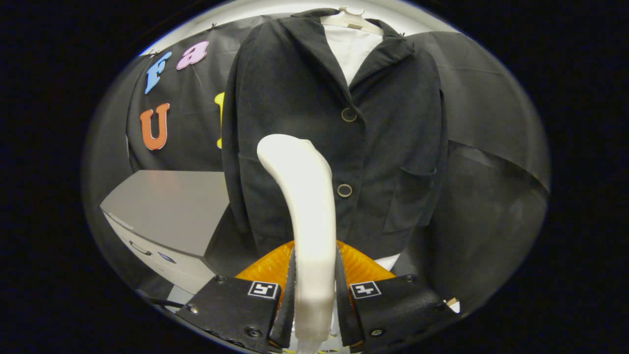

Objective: Iron the clothes twice with a garment steamer, once on the left side and once on the right side.

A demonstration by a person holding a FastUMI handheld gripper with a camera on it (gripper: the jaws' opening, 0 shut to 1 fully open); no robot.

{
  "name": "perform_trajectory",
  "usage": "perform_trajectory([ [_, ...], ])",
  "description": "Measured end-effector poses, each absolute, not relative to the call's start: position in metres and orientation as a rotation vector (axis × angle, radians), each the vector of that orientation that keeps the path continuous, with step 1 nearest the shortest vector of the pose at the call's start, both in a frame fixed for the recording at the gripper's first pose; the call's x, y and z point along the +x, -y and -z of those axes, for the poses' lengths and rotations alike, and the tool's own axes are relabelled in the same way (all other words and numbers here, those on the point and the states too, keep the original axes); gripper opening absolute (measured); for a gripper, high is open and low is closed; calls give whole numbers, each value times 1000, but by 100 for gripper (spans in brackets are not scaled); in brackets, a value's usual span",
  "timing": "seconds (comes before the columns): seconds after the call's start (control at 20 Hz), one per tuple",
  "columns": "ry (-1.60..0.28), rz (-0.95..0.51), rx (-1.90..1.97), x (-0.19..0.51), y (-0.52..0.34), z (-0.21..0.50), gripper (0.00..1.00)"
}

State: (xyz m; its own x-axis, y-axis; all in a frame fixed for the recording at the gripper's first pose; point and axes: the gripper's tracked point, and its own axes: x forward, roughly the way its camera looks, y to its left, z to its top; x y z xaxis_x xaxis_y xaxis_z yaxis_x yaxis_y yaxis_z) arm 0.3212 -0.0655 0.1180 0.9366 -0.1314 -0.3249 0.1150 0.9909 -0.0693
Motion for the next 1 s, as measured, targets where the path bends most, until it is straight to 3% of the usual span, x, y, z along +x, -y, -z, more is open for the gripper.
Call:
perform_trajectory([
  [1.0, -470, 140, -47, 323, 59, -38, 40],
])
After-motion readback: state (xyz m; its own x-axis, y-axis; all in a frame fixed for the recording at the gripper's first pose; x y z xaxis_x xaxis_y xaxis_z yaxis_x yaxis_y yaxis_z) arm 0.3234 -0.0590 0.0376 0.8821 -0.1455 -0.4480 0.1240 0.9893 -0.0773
